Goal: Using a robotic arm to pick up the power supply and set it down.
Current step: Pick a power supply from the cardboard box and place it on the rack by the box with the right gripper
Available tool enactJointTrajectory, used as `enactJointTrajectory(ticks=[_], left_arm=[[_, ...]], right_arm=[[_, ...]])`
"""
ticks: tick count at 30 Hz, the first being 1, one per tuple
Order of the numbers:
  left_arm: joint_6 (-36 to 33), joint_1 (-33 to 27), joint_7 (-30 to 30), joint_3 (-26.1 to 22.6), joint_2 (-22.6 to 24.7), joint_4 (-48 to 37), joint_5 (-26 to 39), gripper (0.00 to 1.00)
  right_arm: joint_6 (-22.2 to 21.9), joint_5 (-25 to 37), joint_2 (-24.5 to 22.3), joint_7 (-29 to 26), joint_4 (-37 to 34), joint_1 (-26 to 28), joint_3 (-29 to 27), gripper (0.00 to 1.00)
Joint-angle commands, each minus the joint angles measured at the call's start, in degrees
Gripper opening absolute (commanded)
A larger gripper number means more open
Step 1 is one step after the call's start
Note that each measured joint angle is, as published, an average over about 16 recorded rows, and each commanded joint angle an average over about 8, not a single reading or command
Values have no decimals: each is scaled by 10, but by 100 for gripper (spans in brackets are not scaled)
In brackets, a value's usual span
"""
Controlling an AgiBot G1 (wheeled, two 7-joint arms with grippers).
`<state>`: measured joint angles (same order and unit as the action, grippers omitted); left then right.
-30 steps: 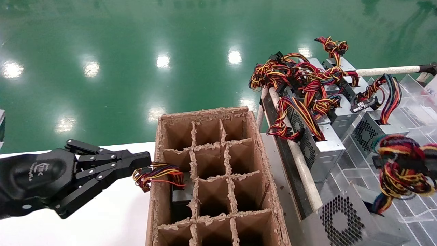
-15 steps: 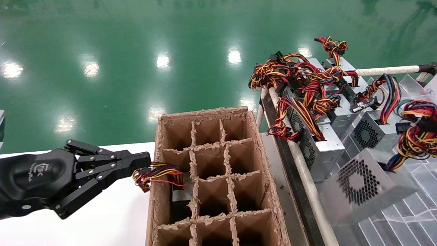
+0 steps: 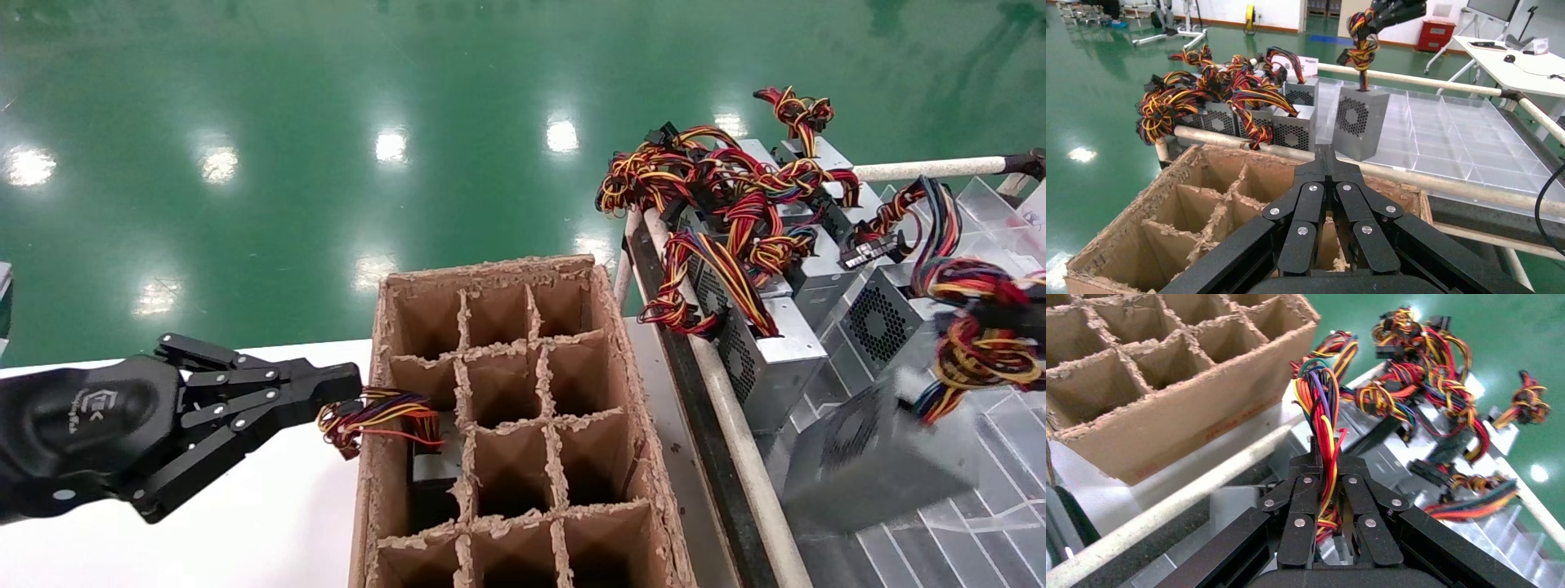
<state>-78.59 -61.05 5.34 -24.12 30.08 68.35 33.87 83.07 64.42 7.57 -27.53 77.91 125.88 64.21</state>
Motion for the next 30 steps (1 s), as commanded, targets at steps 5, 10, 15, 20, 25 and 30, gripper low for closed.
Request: enactJointTrajectory(ticks=[5,10,15,20,25,30], left_arm=[[0,0,0,0,0,0,0,0],[0,0,0,0,0,0,0,0],[0,0,0,0,0,0,0,0],[0,0,0,0,0,0,0,0],[0,0,0,0,0,0,0,0],[0,0,0,0,0,0,0,0]], right_arm=[[-33,-14,20,9,-1,-26,15,0],[-70,-23,37,21,-1,-48,26,0],[-117,-28,52,34,-3,-75,37,0],[-165,-40,64,47,-4,-108,49,0],[-193,-56,72,57,-4,-131,56,7],[-205,-66,76,60,-4,-140,58,68]])
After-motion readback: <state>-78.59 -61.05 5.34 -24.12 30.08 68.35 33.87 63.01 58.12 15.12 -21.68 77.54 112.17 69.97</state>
